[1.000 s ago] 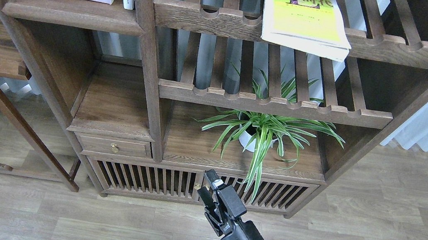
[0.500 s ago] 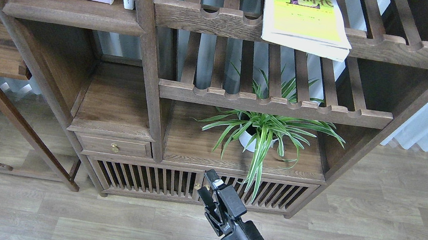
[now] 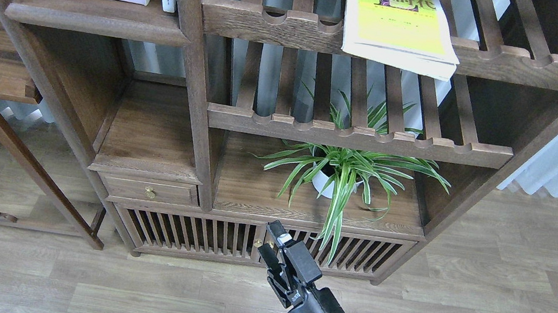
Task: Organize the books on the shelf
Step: 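Raise the red book with the left gripper toward the upper shelf, then set the red book upright on the upper shelf beside the books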
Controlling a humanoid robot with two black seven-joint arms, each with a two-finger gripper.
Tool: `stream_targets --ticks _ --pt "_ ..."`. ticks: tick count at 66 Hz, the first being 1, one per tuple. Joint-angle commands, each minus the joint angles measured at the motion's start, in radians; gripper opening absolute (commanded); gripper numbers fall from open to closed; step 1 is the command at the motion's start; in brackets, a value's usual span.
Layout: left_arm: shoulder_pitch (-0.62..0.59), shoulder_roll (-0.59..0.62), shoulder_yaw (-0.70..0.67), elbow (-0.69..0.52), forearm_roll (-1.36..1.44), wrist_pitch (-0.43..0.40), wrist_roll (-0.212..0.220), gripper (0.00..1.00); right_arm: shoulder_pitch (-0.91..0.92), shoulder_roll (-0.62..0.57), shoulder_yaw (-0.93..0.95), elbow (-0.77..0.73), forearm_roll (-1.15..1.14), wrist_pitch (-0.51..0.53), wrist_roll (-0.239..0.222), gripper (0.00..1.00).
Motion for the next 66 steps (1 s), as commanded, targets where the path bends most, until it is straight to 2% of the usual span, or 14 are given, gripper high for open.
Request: stream_targets --ticks 1,14,18,27,55,66 --pt "-0.092 0.009 0.085 0.001 0.0 0.0 0.0 0.01 0.0 0.0 0.003 0.0 0.0 0.0 0.0 0.99" --pt "-0.19 0.011 0.124 0.023 0.049 0.0 0.0 0.01 0.0 0.0 0.01 0.0 0.002 0.0 0.0 0.99" --pt "-0.254 -0.007 0.154 0.055 0.09 0.0 0.0 0.01 0.0 0.0 0.01 0.0 0.002 0.0 0.0 0.99" --pt "-0.281 -0.032 0.157 0.1 0.101 0.0 0.0 0.01 0.0 0.0 0.012 0.0 0.0 0.0 0.0 0.99" --pt "-0.397 -0.196 0.22 0.141 0.198 0.0 0.0 0.01 -0.001 0.0 0.013 0.0 0.002 0.0 0.0 0.99" --pt "-0.478 -0.328 0.222 0.143 0.265 0.0 0.0 0.0 -0.001 0.0 0.012 0.0 0.002 0.0 0.0 0.99"
